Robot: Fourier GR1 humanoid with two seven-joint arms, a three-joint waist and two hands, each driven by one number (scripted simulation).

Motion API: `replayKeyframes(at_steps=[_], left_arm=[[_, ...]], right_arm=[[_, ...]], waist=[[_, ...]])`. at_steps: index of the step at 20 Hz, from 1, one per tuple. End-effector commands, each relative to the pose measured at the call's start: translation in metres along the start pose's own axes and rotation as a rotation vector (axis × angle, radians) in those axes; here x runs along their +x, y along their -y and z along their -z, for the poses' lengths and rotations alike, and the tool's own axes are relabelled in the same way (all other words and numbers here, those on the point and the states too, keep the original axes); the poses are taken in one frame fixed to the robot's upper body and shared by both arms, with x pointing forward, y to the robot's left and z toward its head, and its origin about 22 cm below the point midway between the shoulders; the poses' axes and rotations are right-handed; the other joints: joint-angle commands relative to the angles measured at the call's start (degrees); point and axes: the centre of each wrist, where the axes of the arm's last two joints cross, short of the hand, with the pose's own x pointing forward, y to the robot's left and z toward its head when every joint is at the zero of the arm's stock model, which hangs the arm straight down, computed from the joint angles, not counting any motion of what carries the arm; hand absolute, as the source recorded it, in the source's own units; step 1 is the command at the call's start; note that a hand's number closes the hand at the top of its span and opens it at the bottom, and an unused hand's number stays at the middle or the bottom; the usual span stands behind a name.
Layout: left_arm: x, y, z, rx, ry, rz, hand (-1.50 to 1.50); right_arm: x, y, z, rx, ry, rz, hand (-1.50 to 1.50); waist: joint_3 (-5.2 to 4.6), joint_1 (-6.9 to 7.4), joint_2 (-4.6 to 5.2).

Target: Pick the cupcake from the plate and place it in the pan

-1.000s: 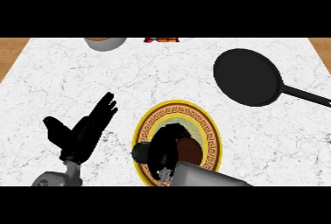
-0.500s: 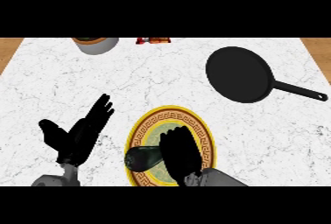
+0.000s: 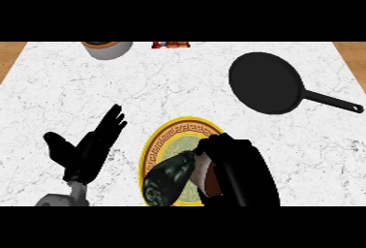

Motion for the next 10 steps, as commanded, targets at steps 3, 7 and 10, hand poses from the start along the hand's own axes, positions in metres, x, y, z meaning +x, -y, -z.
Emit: replayKeyframes(at_steps=[3, 7, 10], left_arm=[[-0.007, 0.014, -0.006, -0.022, -0.003, 0.014, 0.0], [0.003, 0.001, 0.014, -0.028, 0.007, 0.002, 0.0], [-0.007, 0.024, 0.009, -0.031, -0.003, 0.024, 0.0]], right_arm=[[-0.033, 0.021, -0.015, -0.161, -0.068, 0.319, 1.5], [-0.068, 0.01, -0.021, -0.163, -0.108, 0.413, 1.5], [-0.1, 0.032, 0.018, -0.19, -0.115, 0.449, 1.5]], waist=[[0.01, 1.62, 0.41], [-0.06, 1.54, 0.56], [-0.1, 2.24, 0.5]])
